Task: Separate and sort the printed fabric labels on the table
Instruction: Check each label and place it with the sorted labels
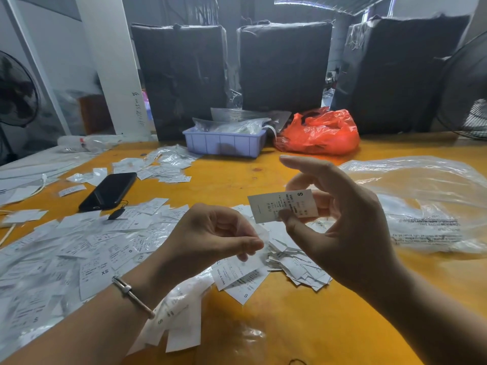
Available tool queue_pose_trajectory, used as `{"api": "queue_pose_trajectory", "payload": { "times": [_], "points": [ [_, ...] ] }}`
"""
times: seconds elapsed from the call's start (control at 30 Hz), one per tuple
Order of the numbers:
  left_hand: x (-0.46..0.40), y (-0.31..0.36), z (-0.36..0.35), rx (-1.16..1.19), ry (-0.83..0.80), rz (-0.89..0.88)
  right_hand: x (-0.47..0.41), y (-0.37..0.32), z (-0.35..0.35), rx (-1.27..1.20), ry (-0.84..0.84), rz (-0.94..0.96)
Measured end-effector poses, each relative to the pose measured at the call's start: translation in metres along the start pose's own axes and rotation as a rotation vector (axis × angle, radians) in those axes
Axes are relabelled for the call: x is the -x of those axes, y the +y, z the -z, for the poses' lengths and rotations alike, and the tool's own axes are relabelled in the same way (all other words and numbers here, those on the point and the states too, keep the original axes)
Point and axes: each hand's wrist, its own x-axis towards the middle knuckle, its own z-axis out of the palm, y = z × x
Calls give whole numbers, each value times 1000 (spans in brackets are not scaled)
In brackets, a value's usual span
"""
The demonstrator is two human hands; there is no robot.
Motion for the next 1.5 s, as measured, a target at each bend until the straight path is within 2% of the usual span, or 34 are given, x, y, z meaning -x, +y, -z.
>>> {"api": "queue_pose_trajectory", "payload": {
  "times": [0.2, 0.4, 0.6, 0.8, 1.13, 1.3, 1.5],
  "points": [
    [0, 0, 1, -12, -5, 4, 0, -3, -1, 176, -21, 85],
    [0, 0, 1, -25, -15, 8, 2, -7, -1, 127, 2, 161],
    [0, -1, 1, -10, -16, 13, 1, -2, -3, 288, -51, 230],
    [0, -1, 2, -17, -26, 14, 0, 1, -2, 348, -51, 252],
    [0, -2, 1, -6, -40, 21, 2, 2, -2, 216, -96, 96],
    [0, -2, 2, 7, -48, 35, 0, 10, 0, 205, -208, 14],
    [-1, -3, 2, -4, -74, 49, 1, 18, -6, -6, -309, -187]
  ]
}}
